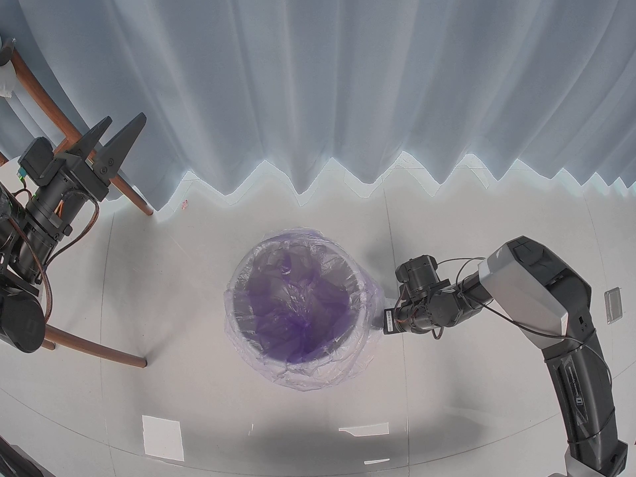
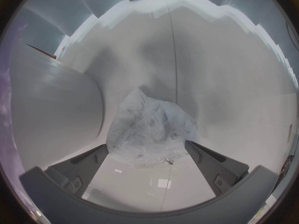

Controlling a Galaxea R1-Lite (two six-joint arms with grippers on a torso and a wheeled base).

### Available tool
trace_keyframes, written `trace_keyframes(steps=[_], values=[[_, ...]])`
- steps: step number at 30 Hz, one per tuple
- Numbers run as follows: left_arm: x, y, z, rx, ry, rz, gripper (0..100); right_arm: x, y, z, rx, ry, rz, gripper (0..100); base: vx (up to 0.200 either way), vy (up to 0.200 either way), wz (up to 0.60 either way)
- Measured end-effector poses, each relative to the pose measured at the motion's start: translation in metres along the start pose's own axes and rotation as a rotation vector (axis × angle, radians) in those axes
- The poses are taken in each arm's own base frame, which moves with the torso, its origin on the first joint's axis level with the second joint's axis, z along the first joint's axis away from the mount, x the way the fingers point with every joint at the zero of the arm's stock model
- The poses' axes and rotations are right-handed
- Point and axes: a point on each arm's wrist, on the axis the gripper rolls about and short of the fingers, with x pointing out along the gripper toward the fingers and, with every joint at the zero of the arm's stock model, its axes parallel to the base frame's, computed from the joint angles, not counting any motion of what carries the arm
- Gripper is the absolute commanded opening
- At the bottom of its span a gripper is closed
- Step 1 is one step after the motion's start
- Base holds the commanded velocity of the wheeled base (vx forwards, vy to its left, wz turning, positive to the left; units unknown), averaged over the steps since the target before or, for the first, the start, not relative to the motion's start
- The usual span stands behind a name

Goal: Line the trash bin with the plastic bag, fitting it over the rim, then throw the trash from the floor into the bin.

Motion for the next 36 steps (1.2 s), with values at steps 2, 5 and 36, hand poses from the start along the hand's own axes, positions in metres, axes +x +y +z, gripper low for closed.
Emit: trace_keyframes(steps=[2,5,36], values=[[0.0,0.0,-0.001,-0.002,0.003,0.001,100,0.002,0.0,0.002,0.0,0.008,-0.003,100,0.0,0.0,0.0],[0.0,0.001,-0.002,-0.003,0.007,0.001,100,0.004,-0.001,0.003,0.002,0.012,-0.003,0,0.0,0.0,0.0],[0.001,0.001,-0.002,-0.002,0.005,0.002,100,-0.083,-0.009,-0.005,0.201,-0.048,0.059,0,0.0,0.0,0.0]])
